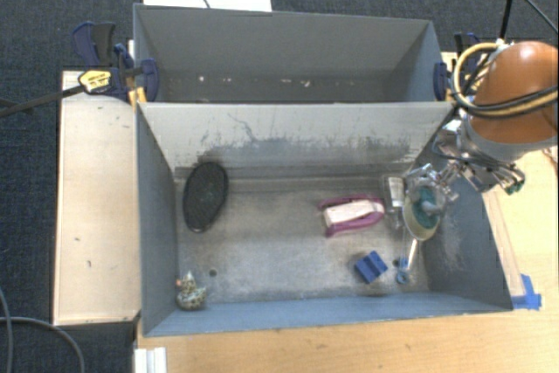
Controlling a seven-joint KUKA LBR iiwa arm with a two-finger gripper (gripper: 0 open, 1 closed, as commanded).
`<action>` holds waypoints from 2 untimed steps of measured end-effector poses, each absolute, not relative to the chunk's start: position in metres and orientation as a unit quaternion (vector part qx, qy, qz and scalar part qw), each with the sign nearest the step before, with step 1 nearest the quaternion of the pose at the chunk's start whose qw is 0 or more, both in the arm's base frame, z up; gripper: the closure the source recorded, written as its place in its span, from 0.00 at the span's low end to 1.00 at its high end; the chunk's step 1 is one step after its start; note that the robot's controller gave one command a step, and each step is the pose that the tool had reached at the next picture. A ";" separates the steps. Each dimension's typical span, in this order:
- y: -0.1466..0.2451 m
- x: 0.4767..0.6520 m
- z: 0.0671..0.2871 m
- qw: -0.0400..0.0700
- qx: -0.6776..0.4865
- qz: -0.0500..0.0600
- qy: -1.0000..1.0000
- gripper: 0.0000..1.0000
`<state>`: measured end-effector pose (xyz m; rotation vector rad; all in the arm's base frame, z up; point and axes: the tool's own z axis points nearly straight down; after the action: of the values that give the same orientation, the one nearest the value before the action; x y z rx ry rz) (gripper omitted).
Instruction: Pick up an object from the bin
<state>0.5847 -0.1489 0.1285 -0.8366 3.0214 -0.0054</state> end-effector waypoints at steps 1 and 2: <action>-0.149 0.585 0.128 0.003 -0.267 -0.002 0.964 1.00; -0.149 0.585 0.128 0.003 -0.268 -0.002 0.963 1.00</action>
Offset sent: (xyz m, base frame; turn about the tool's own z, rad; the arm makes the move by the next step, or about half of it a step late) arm 0.0000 0.0000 0.0000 0.0000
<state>0.5847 -0.1489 0.1285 -0.8399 3.0204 -0.0058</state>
